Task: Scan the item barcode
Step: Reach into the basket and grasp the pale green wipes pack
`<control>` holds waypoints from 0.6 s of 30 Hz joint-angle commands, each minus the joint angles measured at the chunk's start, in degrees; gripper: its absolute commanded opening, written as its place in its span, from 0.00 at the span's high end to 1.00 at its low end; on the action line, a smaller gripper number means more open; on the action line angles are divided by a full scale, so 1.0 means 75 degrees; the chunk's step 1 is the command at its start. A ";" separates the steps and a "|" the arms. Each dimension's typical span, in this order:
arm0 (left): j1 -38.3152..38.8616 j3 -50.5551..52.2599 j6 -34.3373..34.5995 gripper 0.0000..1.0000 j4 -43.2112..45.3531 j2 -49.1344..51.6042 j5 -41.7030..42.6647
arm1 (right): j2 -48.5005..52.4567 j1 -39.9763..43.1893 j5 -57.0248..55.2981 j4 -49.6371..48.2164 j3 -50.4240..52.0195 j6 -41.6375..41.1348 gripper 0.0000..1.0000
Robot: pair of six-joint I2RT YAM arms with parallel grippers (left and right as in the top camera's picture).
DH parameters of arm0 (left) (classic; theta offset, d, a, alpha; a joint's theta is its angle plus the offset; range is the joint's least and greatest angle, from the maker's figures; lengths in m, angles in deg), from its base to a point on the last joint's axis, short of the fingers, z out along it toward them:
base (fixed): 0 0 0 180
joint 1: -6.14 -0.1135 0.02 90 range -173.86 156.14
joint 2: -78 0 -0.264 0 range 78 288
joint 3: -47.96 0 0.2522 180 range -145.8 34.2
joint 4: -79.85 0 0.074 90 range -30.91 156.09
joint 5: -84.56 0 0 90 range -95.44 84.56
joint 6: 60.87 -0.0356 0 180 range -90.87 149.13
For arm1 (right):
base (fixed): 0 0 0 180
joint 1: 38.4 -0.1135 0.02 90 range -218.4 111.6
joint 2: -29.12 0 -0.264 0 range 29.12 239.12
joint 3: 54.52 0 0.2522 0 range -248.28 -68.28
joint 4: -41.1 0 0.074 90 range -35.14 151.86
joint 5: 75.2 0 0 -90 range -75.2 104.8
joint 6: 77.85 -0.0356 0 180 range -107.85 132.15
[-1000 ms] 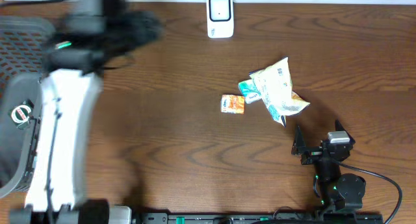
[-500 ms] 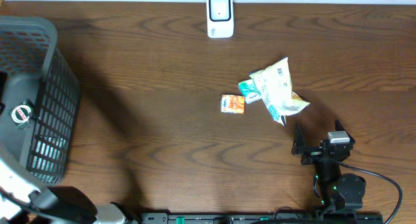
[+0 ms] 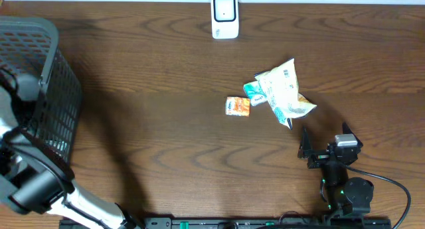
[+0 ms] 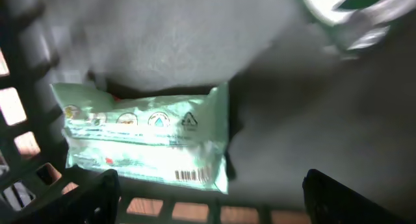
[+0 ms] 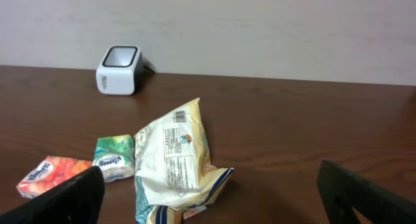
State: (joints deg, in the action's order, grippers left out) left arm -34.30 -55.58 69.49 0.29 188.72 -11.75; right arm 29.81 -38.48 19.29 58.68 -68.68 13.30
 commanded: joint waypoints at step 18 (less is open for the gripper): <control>0.0131 0.0662 0.0828 0.92 0.0061 0.1169 -0.0624 | -0.0035 -0.0052 0.0050 0.0032 0.0006 0.0111 0.01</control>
State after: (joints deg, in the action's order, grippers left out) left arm -32.93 -51.40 75.31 0.51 196.08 -18.04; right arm 29.81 -38.48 19.29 58.68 -68.68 13.30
